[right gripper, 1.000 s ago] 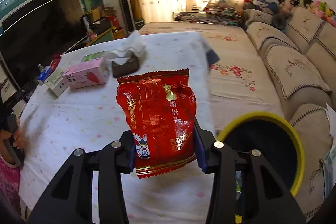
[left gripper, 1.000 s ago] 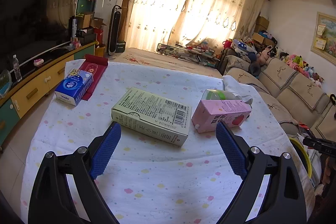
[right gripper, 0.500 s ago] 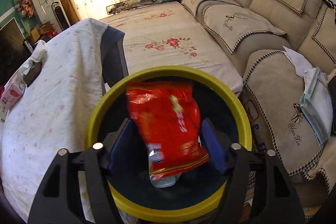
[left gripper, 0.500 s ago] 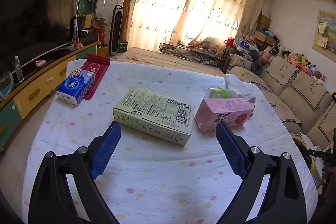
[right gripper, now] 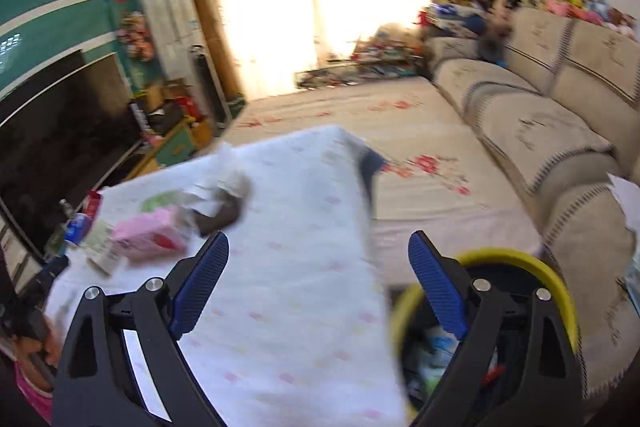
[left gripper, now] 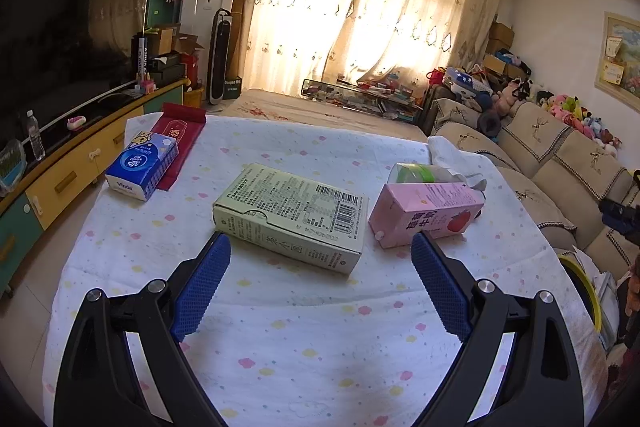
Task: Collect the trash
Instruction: 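Reach the left gripper to the pink milk carton and grasp it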
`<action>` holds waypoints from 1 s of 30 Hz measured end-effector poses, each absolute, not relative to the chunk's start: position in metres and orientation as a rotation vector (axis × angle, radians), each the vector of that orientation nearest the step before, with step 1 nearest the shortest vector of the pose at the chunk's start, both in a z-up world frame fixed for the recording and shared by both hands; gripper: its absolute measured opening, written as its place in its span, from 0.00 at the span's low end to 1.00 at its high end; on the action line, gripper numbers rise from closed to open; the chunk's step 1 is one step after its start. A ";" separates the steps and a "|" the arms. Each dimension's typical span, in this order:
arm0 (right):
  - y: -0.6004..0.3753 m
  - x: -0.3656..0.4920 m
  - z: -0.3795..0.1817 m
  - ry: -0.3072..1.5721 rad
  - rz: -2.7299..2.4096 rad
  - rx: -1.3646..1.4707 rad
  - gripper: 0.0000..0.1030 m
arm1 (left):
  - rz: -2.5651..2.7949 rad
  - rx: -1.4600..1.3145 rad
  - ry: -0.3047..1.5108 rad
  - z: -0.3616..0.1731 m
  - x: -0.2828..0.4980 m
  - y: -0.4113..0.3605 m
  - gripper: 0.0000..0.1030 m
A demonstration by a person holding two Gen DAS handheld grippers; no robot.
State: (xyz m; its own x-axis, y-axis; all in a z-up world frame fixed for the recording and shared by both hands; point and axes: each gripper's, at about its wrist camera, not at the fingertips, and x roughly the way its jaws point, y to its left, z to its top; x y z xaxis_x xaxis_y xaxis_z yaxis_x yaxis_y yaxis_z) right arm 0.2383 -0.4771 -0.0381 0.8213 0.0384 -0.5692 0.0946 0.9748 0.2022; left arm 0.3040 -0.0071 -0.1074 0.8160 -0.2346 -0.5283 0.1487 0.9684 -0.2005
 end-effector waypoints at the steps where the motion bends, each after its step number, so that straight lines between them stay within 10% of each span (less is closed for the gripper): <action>1: -0.463 0.248 -0.035 0.594 -0.008 0.220 0.84 | -0.205 -0.152 0.583 -0.107 0.304 -0.008 0.88; 30: -0.435 0.290 -0.072 0.653 0.010 0.270 0.85 | -0.524 0.048 0.693 -0.102 0.412 -0.109 0.88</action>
State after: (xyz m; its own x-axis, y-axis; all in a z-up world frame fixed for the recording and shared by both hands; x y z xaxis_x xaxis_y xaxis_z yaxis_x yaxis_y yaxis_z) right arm 0.2898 -0.4346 -0.0721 0.7956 0.0940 -0.5985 0.0752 0.9649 0.2516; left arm 0.4121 -0.1087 -0.1021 0.6461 -0.4449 -0.6202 0.4760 0.8700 -0.1283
